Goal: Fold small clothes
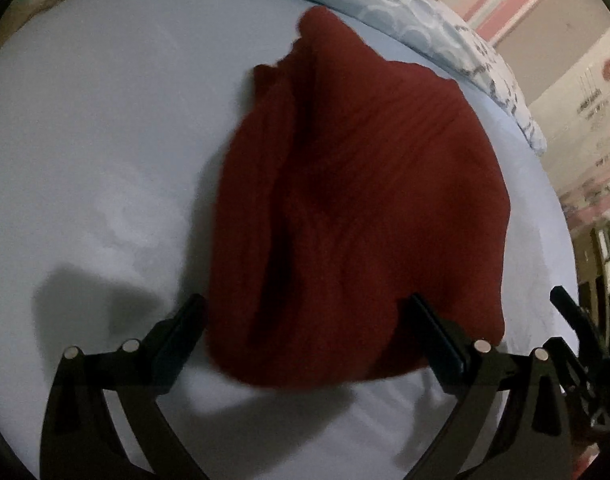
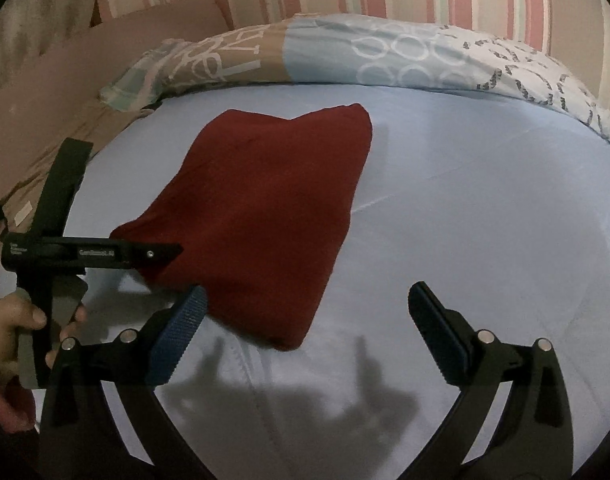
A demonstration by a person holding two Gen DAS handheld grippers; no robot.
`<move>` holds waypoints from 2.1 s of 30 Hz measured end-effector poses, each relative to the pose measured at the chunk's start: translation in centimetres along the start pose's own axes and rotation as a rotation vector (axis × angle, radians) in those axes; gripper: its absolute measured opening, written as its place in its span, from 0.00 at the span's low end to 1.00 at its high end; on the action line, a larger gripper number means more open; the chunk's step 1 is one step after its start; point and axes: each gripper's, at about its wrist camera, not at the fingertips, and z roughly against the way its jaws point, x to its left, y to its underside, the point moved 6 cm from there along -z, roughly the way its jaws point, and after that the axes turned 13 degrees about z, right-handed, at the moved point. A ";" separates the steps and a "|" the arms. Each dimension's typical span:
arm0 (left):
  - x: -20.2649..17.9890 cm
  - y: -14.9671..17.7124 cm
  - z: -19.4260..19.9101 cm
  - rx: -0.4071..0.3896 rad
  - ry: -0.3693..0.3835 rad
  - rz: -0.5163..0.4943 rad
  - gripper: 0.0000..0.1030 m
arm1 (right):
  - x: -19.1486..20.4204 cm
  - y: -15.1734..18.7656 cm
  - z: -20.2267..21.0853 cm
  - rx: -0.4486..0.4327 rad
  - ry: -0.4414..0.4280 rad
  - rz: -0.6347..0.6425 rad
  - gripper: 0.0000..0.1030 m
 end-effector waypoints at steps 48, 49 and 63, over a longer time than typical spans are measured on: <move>-3.2 -1.3 -3.1 -0.084 -0.141 -0.274 0.53 | -1.3 -5.9 -13.5 0.167 -0.026 -0.121 0.87; -3.1 -1.2 -3.0 -0.088 -0.142 -0.276 0.53 | -1.2 -6.1 -13.5 0.177 -0.022 -0.106 0.84; -4.0 -0.8 -1.9 -0.180 -0.164 -0.265 0.34 | 0.1 -6.9 -11.6 0.111 0.014 0.044 0.45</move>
